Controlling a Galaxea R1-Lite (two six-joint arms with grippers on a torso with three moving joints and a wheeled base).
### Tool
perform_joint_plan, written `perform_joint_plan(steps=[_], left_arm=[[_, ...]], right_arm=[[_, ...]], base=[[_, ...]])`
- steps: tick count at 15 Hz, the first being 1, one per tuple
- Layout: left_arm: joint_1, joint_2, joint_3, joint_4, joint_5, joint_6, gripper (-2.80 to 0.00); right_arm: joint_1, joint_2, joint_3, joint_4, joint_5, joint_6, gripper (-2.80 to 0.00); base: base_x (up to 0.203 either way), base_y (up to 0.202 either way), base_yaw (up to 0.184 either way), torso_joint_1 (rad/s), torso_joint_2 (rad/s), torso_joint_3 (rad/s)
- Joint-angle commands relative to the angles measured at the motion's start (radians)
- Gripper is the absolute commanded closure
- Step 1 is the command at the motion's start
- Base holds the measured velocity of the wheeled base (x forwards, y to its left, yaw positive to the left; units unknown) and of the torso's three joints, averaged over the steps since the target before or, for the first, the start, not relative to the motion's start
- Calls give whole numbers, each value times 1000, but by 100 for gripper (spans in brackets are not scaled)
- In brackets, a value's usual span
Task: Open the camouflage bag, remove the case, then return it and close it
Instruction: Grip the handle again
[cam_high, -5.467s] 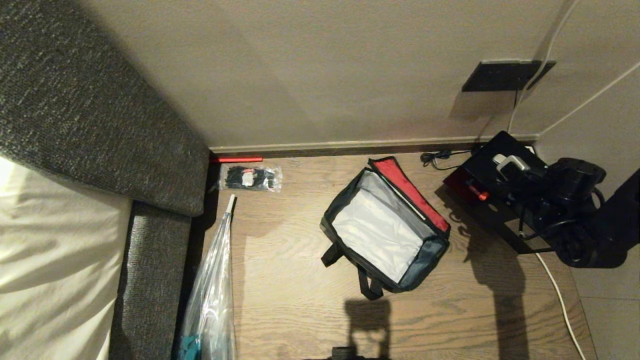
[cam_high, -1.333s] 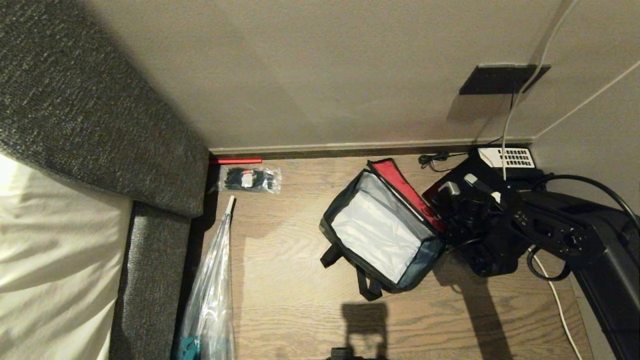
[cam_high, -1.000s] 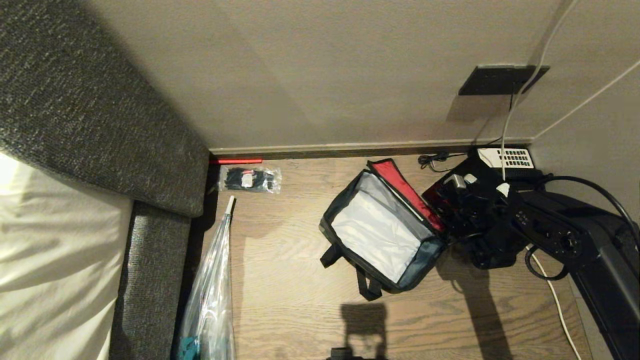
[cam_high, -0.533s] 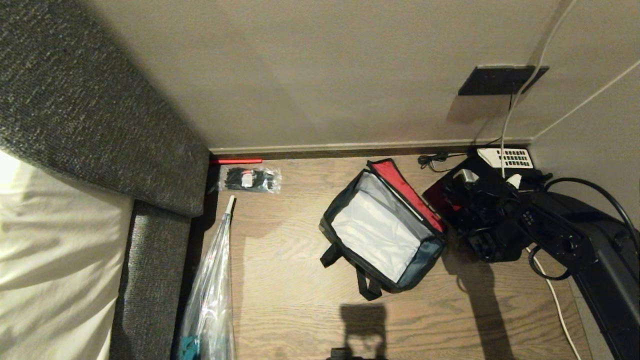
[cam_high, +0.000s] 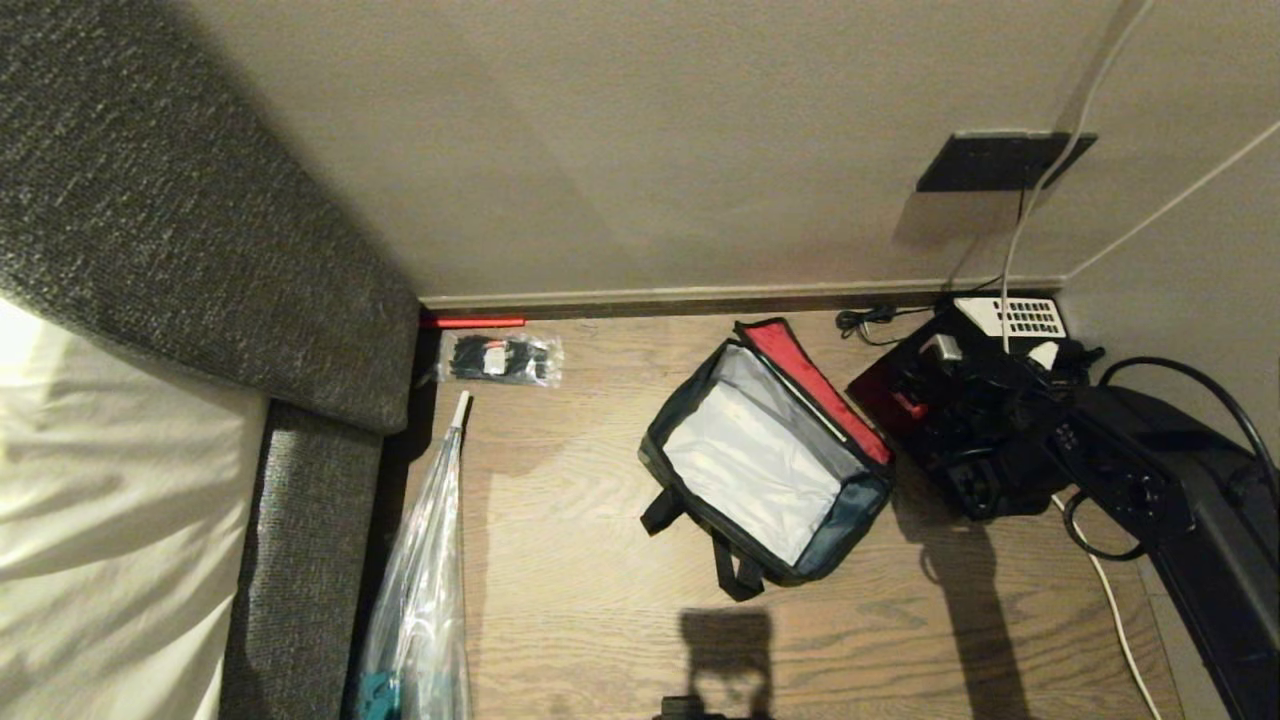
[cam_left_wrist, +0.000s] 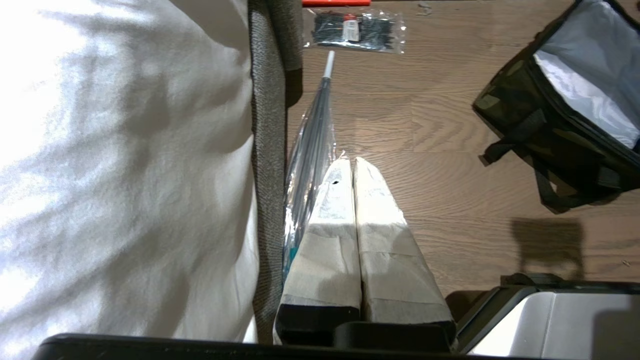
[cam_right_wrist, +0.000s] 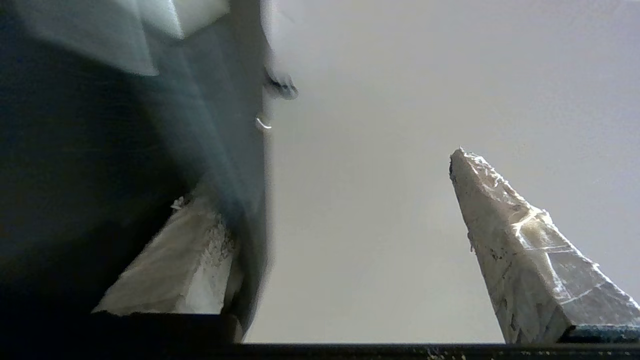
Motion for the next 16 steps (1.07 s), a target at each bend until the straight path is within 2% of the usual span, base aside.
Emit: perform_joint_plan(steps=[1, 4, 6, 7, 16], left_arm=[[1, 0, 0, 0, 0, 2, 0], [1, 0, 0, 0, 0, 1, 0], [1, 0, 0, 0, 0, 1, 0], [1, 0, 0, 0, 0, 1, 0], [1, 0, 0, 0, 0, 1, 0]], right_arm=[[-12, 29, 5, -11, -5, -24, -280], [-37, 34, -48, -5, 4, -64, -280], [-36, 39, -2, -7, 2, -62, -280], [-36, 31, 7, -10, 5, -61, 0], [1, 35, 43, -48, 7, 2, 0]], base=[[0, 0, 0, 0, 0, 0], [0, 0, 0, 0, 0, 0], [0, 0, 0, 0, 0, 0], [0, 0, 0, 0, 0, 0], [0, 0, 0, 0, 0, 0]])
